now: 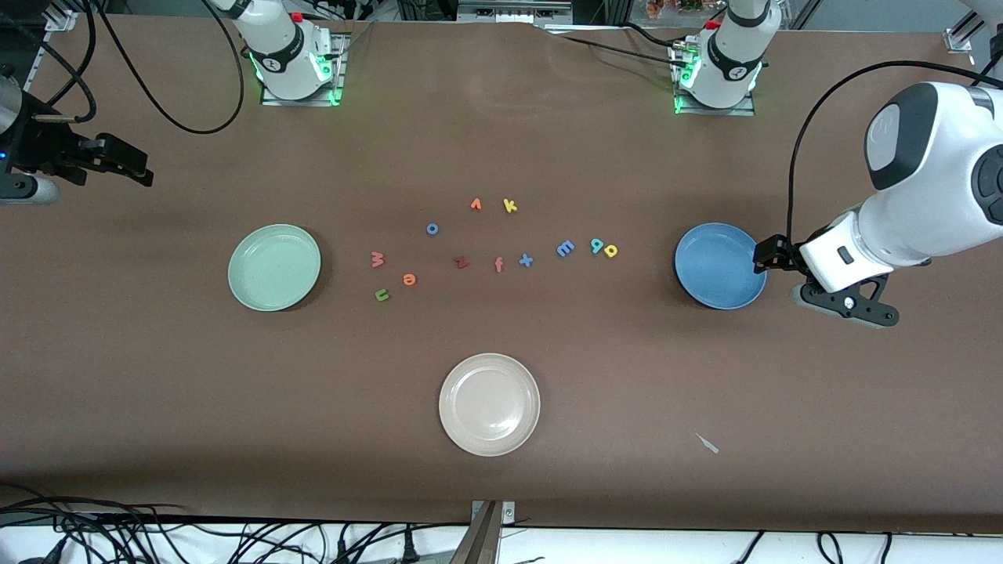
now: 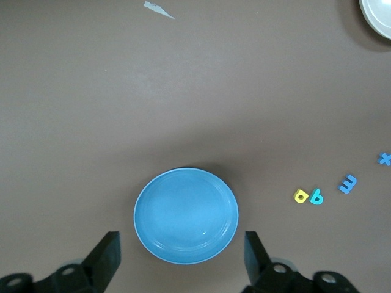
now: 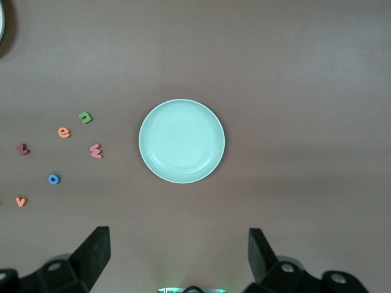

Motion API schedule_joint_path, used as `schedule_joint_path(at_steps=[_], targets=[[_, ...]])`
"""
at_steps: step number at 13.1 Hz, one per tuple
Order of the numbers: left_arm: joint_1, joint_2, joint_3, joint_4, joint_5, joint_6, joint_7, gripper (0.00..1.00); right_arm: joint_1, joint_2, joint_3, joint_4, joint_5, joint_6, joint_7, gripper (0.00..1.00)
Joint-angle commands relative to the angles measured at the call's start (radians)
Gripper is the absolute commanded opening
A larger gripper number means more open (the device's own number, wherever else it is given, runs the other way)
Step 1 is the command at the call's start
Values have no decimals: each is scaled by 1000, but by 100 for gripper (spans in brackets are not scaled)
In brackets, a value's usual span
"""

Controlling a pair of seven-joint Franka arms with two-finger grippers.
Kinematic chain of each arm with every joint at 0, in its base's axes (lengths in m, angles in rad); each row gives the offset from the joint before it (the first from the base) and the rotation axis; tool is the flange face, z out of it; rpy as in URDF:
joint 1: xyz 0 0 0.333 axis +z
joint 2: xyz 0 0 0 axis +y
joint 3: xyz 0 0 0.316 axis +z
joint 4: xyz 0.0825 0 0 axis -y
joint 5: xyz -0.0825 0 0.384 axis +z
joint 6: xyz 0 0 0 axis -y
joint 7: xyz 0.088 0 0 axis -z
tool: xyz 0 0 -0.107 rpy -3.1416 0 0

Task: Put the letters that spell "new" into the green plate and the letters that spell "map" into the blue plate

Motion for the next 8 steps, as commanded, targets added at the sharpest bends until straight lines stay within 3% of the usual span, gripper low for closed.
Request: schedule_joint_path(at_steps=[1, 8], targets=[[3, -6, 3, 11, -23, -6, 23, 100, -5, 1, 4, 14, 17, -9, -1, 100], [3, -5, 2, 13, -25, 4, 29, 100, -5, 1, 4, 16, 17, -13, -6, 100]])
